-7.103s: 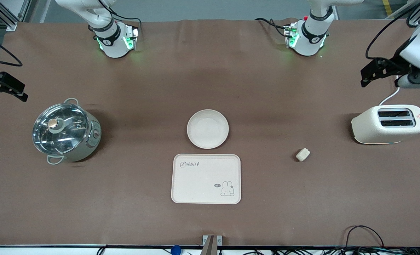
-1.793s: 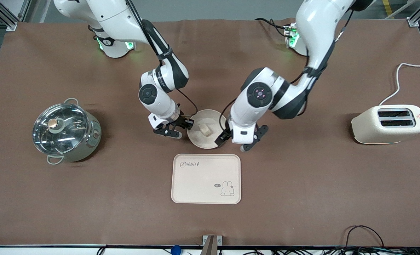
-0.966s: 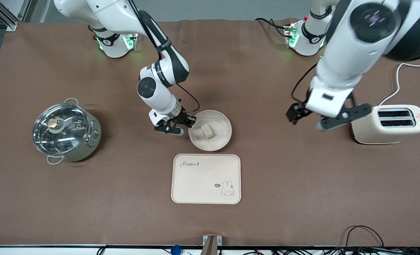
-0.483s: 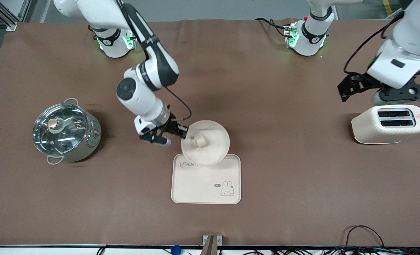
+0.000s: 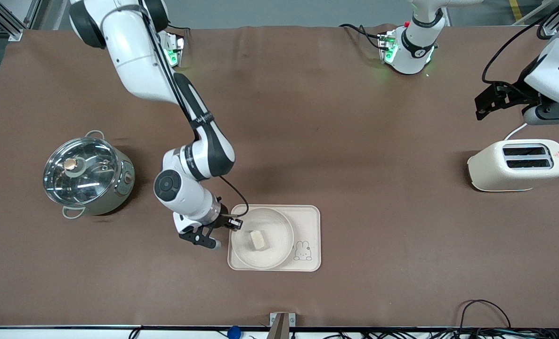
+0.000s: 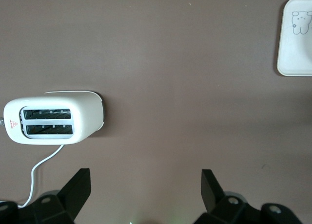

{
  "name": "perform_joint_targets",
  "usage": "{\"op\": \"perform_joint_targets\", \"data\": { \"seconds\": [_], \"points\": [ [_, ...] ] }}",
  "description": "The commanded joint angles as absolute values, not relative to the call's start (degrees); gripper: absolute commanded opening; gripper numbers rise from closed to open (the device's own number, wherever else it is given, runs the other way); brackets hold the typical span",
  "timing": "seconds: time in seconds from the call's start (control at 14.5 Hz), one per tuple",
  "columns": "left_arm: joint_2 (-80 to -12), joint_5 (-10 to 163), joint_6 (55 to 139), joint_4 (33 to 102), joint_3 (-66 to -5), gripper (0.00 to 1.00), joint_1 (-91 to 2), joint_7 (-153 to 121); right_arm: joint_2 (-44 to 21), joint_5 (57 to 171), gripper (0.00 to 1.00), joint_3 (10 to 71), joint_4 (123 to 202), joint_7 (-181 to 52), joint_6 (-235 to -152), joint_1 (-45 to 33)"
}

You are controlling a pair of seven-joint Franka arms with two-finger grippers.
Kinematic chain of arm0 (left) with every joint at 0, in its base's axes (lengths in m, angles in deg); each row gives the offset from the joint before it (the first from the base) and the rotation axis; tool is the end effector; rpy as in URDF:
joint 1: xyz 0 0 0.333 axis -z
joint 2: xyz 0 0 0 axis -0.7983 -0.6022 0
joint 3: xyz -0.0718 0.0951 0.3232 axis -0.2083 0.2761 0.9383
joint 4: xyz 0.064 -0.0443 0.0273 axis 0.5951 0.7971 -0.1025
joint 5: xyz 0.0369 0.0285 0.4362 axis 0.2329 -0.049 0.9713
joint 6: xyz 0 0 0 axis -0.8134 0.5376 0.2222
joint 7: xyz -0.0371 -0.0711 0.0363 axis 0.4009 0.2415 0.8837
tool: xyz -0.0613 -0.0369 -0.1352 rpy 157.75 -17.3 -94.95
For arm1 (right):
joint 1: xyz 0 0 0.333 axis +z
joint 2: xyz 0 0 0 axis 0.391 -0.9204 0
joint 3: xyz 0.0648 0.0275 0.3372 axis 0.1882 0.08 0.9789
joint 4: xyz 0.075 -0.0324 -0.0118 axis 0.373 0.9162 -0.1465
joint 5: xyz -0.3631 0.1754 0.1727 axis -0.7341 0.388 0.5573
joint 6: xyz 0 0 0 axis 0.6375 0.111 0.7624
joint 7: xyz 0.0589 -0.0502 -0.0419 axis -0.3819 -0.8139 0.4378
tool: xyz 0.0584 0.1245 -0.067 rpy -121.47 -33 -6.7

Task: Place bun in plate and plate on tray
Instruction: 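Carry the plate onto the tray with the right gripper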

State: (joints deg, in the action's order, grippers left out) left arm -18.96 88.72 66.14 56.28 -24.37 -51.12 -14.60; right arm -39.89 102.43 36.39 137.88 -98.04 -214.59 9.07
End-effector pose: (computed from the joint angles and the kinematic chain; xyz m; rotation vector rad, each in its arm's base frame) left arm 0.5805 -0.0837 0.6312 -3.0814 0.0312 0.0073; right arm 0.7538 0.3683 0.1729 -2.8158 0.4617 -0.1322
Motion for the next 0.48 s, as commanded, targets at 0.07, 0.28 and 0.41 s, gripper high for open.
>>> {"op": "perform_joint_targets", "data": {
  "seconds": [0.07, 0.28, 0.41],
  "points": [
    [-17.34, 87.97, 68.18, 58.75, -24.18, 1.00, -50.95, -15.46, -42.08, 102.23, 0.00, 37.52, 135.10, -99.53, -216.04, 9.23],
    [-17.60, 87.97, 68.27, 58.57, -24.18, 1.00, -50.95, -15.46, -41.29, 102.76, 0.00, 37.52, 137.02, -99.62, -216.21, 9.59],
    [-17.86, 87.97, 68.62, 58.57, -24.09, 1.00, -50.95, -15.37, -41.02, 102.85, 0.00, 37.52, 137.82, -99.62, -216.39, 10.02]
  ]
}}
